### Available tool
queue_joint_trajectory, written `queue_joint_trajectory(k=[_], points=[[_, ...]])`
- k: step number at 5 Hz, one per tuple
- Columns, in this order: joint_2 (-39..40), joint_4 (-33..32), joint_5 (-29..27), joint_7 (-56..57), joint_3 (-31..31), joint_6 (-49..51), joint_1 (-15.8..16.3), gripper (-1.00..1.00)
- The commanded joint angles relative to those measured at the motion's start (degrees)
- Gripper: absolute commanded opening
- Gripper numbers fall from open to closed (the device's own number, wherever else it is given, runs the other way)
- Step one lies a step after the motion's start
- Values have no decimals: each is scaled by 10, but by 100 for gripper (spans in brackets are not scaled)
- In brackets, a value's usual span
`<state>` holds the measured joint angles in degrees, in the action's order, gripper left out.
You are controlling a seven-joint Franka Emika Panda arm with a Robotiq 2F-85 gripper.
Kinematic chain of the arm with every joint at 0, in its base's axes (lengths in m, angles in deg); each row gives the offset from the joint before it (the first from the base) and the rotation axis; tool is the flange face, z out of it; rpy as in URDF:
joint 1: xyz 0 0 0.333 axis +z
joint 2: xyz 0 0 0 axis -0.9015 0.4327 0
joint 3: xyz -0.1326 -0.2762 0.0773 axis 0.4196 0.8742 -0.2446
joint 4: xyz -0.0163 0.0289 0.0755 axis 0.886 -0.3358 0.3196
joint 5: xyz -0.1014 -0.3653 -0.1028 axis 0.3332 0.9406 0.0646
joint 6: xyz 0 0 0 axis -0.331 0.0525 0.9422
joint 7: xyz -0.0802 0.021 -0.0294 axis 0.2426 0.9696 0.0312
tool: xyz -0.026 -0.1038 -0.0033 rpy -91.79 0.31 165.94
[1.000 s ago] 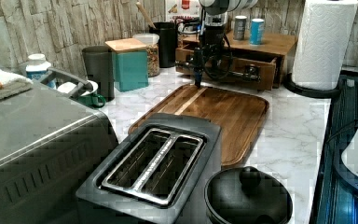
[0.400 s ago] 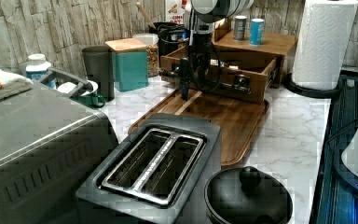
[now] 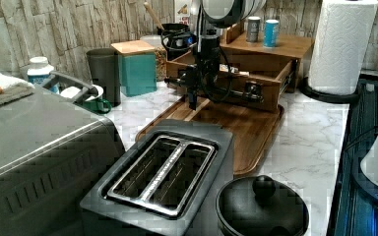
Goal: Open the drawer.
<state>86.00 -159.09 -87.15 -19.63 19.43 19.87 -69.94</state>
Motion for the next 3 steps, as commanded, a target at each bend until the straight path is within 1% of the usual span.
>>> queue_joint_trajectory(k=[1,3], points=[[-36,-12,-2,-81,-78,10,84,100],[-36,-12,-1,-81,-79,10,83,100]])
